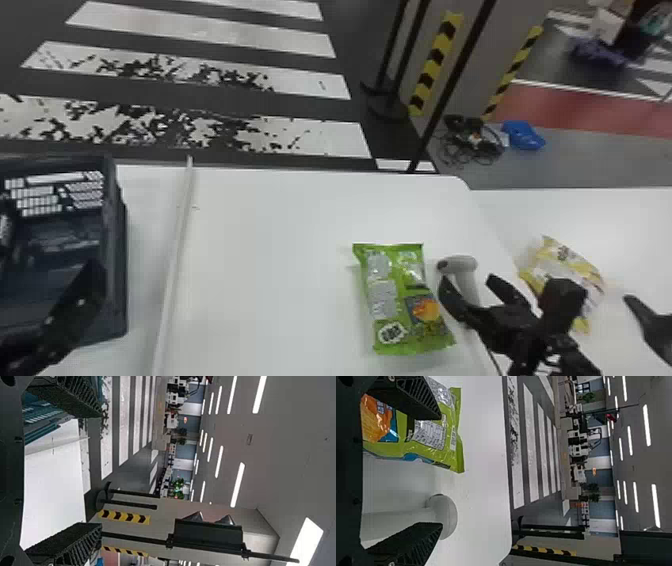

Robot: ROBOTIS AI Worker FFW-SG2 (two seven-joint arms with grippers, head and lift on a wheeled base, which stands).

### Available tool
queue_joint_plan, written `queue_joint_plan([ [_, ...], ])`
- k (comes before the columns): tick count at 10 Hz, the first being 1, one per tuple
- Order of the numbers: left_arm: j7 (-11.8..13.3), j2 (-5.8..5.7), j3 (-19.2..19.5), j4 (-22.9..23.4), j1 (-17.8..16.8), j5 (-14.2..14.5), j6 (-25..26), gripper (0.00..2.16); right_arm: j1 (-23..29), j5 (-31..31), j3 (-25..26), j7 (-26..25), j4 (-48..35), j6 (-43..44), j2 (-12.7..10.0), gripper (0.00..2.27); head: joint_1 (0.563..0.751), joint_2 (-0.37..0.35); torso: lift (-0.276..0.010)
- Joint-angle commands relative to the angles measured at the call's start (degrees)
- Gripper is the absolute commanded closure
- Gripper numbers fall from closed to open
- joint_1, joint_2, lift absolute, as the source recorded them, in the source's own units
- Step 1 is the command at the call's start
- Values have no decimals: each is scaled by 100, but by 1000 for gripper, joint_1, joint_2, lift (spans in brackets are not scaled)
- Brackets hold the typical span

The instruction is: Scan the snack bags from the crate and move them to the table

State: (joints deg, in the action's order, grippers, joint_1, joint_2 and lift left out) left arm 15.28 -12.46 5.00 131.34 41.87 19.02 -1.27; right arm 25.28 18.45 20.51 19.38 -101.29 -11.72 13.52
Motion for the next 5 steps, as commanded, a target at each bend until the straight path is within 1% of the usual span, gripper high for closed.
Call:
queue_joint_plan([
  [1,45,-2,1,-30,-21,14,0,9,-278,-8,85,224,329,-388,186,-1,695,-281,-95],
  [3,71,16,1,-135,-56,57,18,9,-603,-17,146,699,847,-670,503,2,695,-294,-95],
  [5,71,33,1,-188,-91,66,35,9,-823,-87,138,892,1137,-740,714,2,695,-314,-95],
])
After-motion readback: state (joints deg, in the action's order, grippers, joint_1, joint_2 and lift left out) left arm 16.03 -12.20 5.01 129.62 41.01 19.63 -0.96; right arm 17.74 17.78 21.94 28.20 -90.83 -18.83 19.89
